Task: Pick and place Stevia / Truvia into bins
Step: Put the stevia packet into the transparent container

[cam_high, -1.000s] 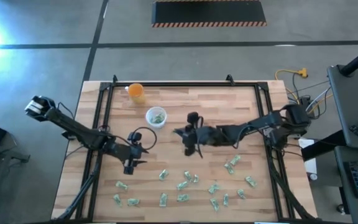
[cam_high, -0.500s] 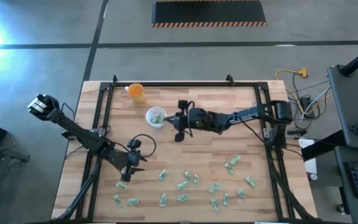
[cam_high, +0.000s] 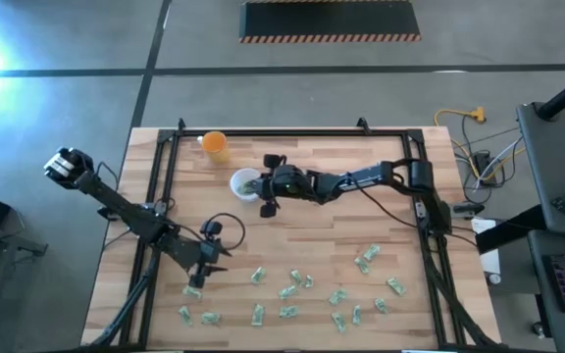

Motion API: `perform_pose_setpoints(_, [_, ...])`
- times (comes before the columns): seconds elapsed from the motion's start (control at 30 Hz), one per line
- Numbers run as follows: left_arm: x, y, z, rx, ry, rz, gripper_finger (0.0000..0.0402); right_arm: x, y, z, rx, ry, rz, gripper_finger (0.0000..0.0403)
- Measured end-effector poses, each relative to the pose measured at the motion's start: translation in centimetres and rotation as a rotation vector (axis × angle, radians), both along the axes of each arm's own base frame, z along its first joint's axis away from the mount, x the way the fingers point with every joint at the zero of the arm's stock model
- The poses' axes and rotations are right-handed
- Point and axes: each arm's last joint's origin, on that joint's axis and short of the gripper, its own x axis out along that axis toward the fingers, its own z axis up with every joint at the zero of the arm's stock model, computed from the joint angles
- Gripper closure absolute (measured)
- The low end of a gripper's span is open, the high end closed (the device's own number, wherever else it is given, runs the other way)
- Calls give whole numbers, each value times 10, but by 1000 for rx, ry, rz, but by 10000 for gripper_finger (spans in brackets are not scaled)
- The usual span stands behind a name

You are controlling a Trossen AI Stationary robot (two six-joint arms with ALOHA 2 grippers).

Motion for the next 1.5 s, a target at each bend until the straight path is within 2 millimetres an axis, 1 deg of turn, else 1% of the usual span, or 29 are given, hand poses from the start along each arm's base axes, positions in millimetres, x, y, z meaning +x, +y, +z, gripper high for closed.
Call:
perform_pose_setpoints(0.13, [0, 0, 0, 0, 0, -2, 226, 2, -7, 5, 29, -14, -26, 394])
perform_pose_setpoints(0.27, [0, 0, 0, 0, -1, -1, 226, 0, -15, 4, 65, -6, -48, 388])
perform_pose_setpoints(0.37, [0, 0, 0, -1, -2, -1, 226, -1, -19, 3, 77, 8, -55, 367])
perform_pose_setpoints(0.6, [1, 0, 0, 1, -9, 1, 226, -2, -19, 3, 57, 27, -47, 303])
perform_pose_setpoints(0.7, [2, 0, 0, 20, -33, 21, 226, -5, -12, 10, 27, 69, -19, 285])
perform_pose_setpoints(0.83, [11, -6, -3, 52, -93, -21, 226, -16, 5, 30, 5, 138, 29, 273])
perform_pose_setpoints(0.93, [19, -12, -9, 75, -117, -80, 226, -29, 17, 45, 11, 218, 59, 270])
perform_pose_setpoints(1.07, [31, -21, -21, 109, -94, -121, 226, -51, 35, 68, 37, 291, 85, 275])
perform_pose_setpoints(1.13, [37, -25, -26, 121, -77, -127, 226, -62, 45, 75, 64, 335, 99, 278])
perform_pose_setpoints(1.27, [48, -32, -32, 136, -51, -130, 226, -82, 60, 82, 117, 378, 149, 282])
perform_pose_setpoints(1.33, [53, -35, -34, 137, -46, -128, 226, -91, 67, 85, 121, 368, 162, 284])
perform_pose_setpoints(1.5, [68, -43, -32, 57, -61, -57, 226, -115, 78, 80, 160, 384, 162, 290])
